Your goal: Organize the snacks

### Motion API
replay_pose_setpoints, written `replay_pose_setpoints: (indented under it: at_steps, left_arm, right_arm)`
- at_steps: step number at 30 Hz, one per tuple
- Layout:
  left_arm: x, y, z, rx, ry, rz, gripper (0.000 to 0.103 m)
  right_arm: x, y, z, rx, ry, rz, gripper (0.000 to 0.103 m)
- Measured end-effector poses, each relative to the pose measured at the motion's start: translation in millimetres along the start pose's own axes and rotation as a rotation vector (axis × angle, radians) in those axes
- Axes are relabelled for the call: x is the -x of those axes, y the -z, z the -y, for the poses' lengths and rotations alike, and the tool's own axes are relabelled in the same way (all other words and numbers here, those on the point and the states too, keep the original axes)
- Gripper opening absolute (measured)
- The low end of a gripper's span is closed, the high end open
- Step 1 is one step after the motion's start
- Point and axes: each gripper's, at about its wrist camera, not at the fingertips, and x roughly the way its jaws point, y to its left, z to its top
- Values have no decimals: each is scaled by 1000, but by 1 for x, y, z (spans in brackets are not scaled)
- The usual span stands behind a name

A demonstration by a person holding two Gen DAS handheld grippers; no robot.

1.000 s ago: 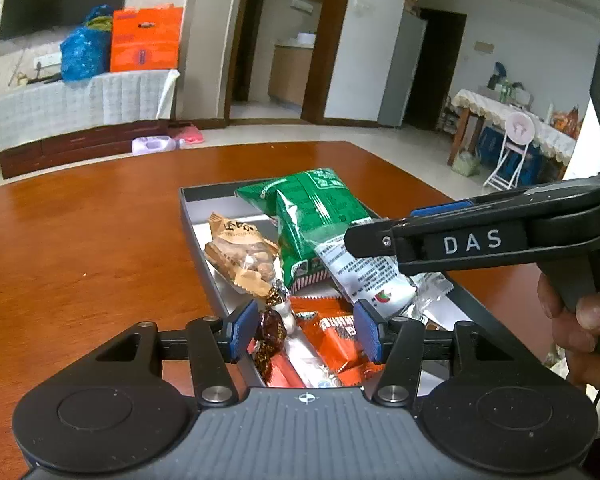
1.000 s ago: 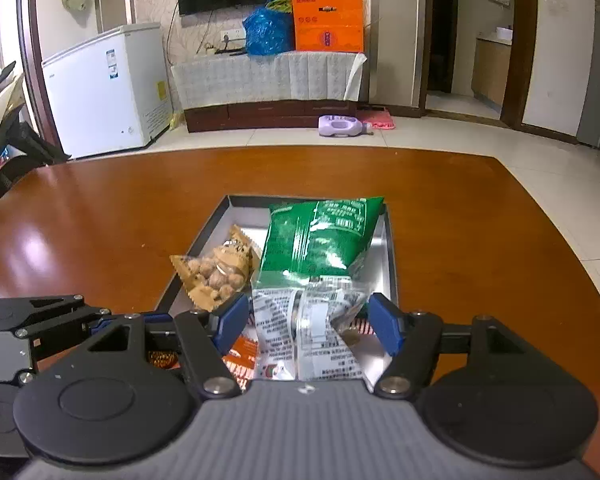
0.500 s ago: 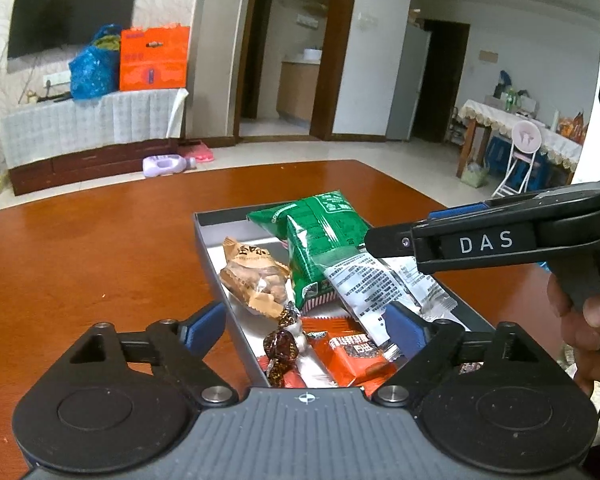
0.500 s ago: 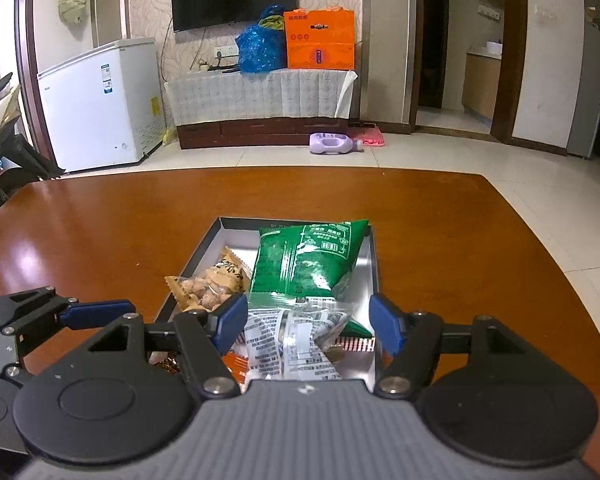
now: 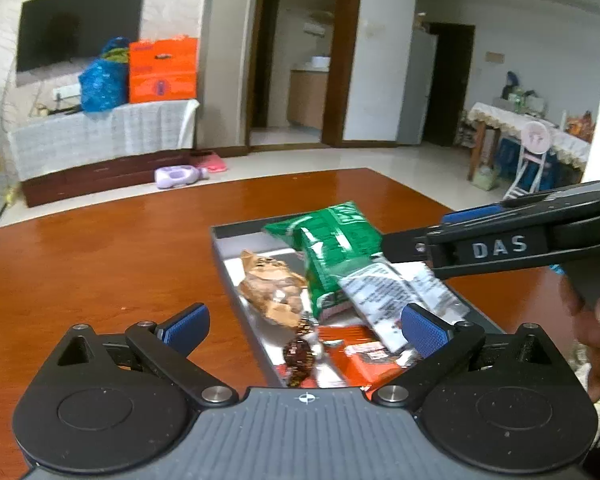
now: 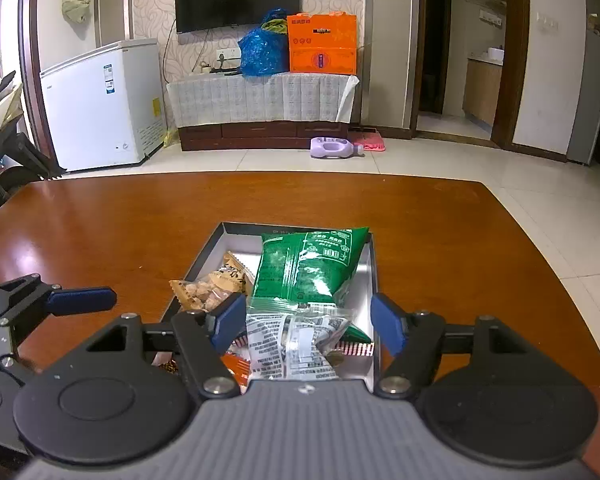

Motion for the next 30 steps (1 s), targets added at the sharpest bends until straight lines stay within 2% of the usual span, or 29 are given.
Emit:
replay_pose_setpoints:
  at_steps: [4,16,30]
  left_arm:
    - [1,-1,-5,23,-23,-2,103]
    - [10,-1,-2,-34,-64,36,103]
    - [13,-2,0,-37,-59,42,103]
  right_arm:
    - [2,0,0,2,2,4,71]
    - [14,-4,3,5,-11,25,71]
    - [17,-4,0,28,-19,41,74]
